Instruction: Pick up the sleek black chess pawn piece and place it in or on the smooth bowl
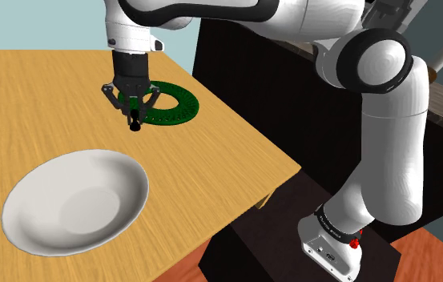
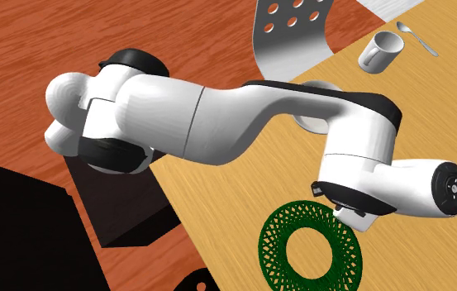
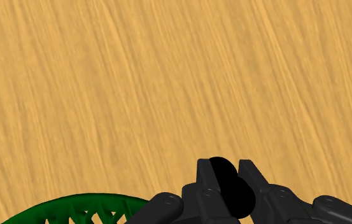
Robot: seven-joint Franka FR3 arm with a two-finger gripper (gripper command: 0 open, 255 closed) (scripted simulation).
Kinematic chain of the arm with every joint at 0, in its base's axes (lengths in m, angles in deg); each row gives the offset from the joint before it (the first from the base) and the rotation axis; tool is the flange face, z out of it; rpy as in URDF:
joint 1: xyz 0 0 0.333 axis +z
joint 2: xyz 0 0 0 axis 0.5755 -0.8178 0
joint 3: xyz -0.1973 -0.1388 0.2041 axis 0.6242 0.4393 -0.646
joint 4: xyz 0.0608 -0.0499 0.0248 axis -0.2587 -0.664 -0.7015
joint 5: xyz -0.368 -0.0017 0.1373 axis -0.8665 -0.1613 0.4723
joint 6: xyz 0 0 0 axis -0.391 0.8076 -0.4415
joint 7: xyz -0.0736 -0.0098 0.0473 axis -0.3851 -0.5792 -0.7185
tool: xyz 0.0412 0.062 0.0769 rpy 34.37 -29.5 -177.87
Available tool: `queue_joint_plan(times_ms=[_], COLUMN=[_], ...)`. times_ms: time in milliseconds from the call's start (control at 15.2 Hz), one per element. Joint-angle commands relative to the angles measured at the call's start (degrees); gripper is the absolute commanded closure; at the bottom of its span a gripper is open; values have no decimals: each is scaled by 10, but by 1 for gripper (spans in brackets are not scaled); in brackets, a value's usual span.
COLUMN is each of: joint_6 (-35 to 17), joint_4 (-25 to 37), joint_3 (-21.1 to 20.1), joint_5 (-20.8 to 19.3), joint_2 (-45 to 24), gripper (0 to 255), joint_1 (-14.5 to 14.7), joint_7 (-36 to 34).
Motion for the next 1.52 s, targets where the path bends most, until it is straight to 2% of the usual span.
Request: queue_joint_plan(times_ms=[0,858,1122,1452], joint_6=[14,127,172,241], joint_4=[13,150,216,333], joint_3=[-1,-2,-1,4], joint_5=[0,-5,-11,-23], joint_2=[1,-20,-40,-85], gripper=[255,255,255,255], joint_1=[1,22,36,63], joint_7=[-2,-17,-22,-29])
